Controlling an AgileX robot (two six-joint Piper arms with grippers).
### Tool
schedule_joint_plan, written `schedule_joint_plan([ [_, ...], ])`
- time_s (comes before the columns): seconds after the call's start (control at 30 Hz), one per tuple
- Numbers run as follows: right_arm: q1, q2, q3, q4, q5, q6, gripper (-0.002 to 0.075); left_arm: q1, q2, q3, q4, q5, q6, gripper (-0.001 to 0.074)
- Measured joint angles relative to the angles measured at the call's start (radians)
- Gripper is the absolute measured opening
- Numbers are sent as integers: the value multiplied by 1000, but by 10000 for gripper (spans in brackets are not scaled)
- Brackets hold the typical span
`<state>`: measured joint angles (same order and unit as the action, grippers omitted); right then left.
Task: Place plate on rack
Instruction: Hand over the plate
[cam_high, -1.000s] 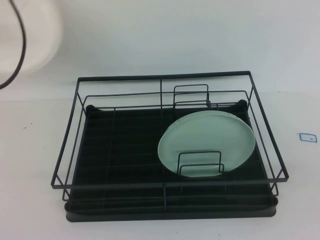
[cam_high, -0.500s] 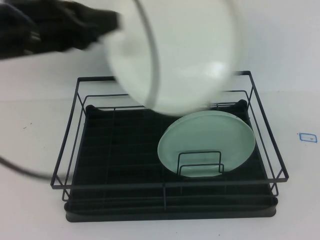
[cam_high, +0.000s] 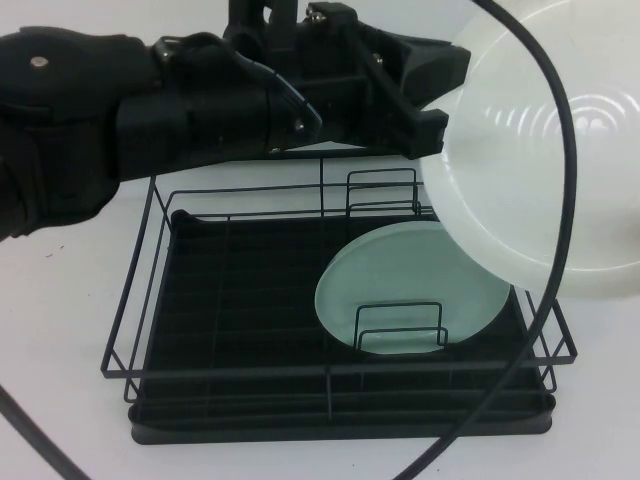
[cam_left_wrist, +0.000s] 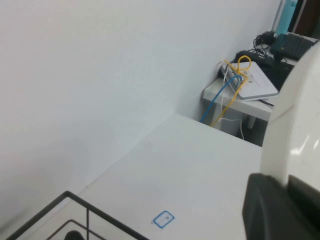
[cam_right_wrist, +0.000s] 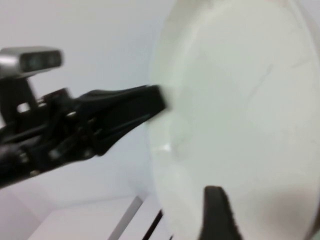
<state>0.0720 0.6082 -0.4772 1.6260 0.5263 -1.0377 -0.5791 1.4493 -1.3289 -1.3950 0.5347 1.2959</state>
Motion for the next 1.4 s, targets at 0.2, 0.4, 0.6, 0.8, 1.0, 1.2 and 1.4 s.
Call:
schedule_joint_plan([
  [0.2, 0, 0, 2, 0, -26, -18, 375, 31, -2, -7, 0, -48, 6, 1],
  [0.4, 0, 1, 2, 7, 81, -91, 363, 110, -2, -35, -45, -34, 11, 1],
  [0.6, 0, 2, 2, 7, 103, -108, 506, 135, -2, -35, -81, 1, 13, 1],
  [0.8, 0, 3, 2, 54, 81, -121, 590, 133, -2, -33, -81, 39, 20, 1],
  [1.0, 0, 25, -11, 63, 6, -173, 596, 133, 0, -33, -97, 94, 99, 1],
  [1.2, 0, 171, -69, 70, 67, -181, 477, 133, 0, -33, -100, 118, 158, 1],
  [1.4, 0, 316, -136, 68, 220, -185, 164, 133, 0, -33, -96, 114, 239, 148],
])
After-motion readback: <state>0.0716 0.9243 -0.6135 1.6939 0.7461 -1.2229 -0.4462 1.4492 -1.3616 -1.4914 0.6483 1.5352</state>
